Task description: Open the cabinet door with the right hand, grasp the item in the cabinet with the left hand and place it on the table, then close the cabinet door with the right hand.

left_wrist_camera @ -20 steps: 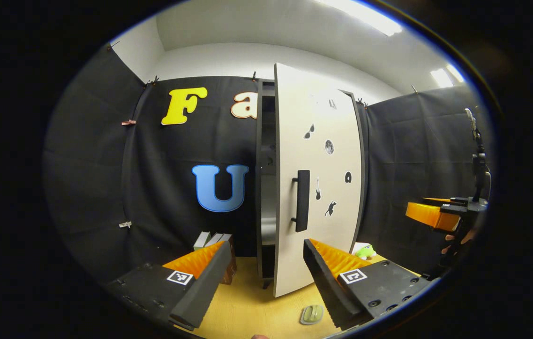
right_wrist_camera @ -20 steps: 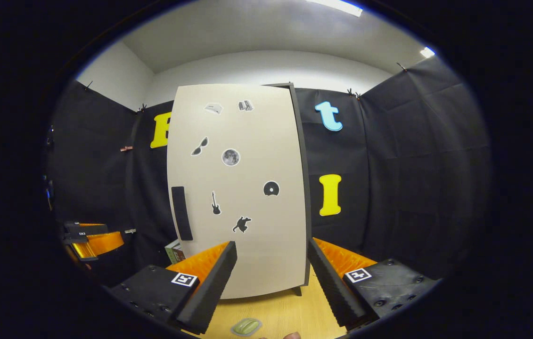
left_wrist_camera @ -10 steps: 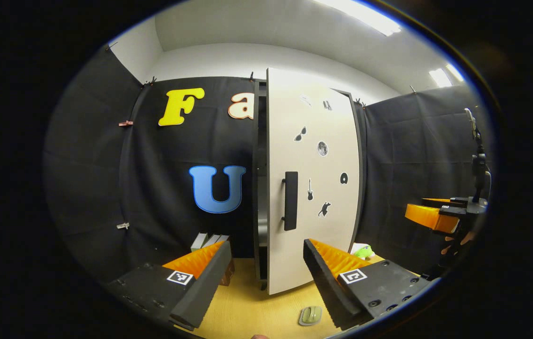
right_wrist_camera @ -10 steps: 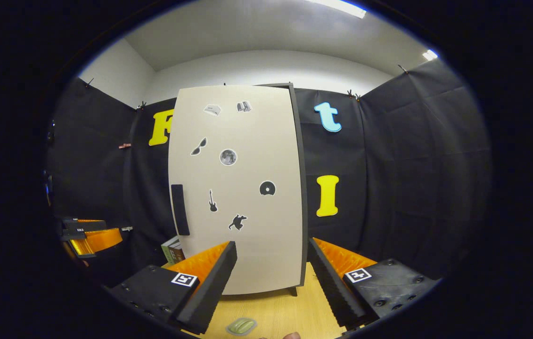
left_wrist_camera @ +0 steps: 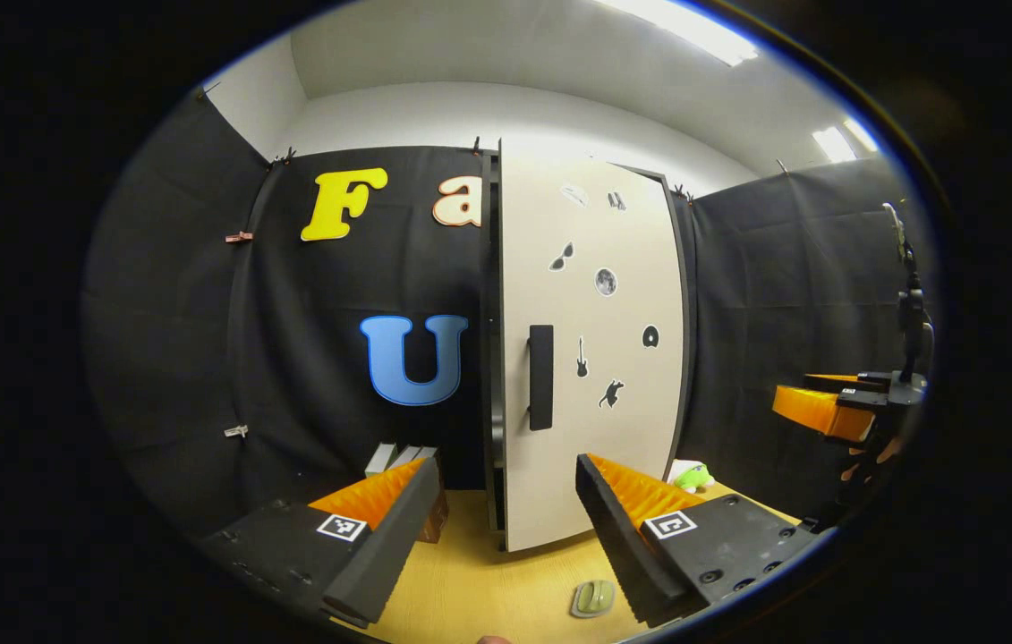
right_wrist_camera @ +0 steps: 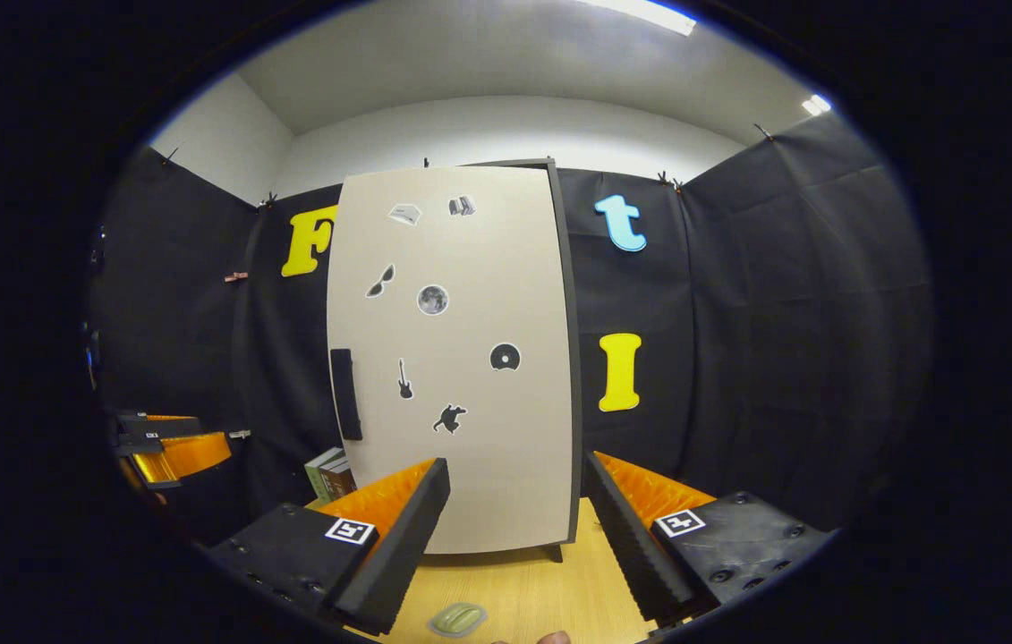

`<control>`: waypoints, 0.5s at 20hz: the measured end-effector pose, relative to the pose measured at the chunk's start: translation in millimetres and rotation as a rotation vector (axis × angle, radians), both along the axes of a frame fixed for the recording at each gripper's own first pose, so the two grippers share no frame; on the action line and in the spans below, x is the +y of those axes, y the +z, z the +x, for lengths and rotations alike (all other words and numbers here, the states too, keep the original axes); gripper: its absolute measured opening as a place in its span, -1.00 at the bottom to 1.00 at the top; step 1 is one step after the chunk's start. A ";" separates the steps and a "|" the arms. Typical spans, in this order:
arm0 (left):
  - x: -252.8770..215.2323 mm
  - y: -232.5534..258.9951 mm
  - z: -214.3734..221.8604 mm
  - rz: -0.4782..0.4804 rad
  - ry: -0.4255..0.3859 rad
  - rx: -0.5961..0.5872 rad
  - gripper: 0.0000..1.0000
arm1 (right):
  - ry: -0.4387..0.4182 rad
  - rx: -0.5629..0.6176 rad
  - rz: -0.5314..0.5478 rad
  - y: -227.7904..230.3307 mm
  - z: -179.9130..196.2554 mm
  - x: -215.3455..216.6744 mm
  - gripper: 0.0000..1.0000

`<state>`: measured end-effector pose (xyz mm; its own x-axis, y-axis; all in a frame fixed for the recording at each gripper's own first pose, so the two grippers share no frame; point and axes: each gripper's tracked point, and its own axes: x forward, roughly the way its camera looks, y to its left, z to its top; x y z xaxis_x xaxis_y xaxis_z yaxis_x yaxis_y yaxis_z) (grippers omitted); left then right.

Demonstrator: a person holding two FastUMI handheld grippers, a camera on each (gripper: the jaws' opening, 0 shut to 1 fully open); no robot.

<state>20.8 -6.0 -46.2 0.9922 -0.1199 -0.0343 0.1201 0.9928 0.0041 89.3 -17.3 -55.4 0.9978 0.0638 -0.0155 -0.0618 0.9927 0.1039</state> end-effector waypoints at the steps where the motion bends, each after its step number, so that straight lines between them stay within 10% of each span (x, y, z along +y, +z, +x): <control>1: 0.0 0.8 -0.3 -0.001 0.000 -0.001 0.94 | 0.000 0.000 0.001 0.1 -0.5 -0.4 0.94; 10: -1.5 1.9 -1.6 0.004 -0.002 -0.002 0.94 | -0.003 -0.001 -0.003 -0.3 -2.4 -1.5 0.94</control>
<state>19.2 -7.6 -44.4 0.9920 -0.1214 -0.0332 0.1218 0.9925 0.0083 86.9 -18.7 -55.7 0.9981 0.0605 -0.0151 -0.0587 0.9932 0.1009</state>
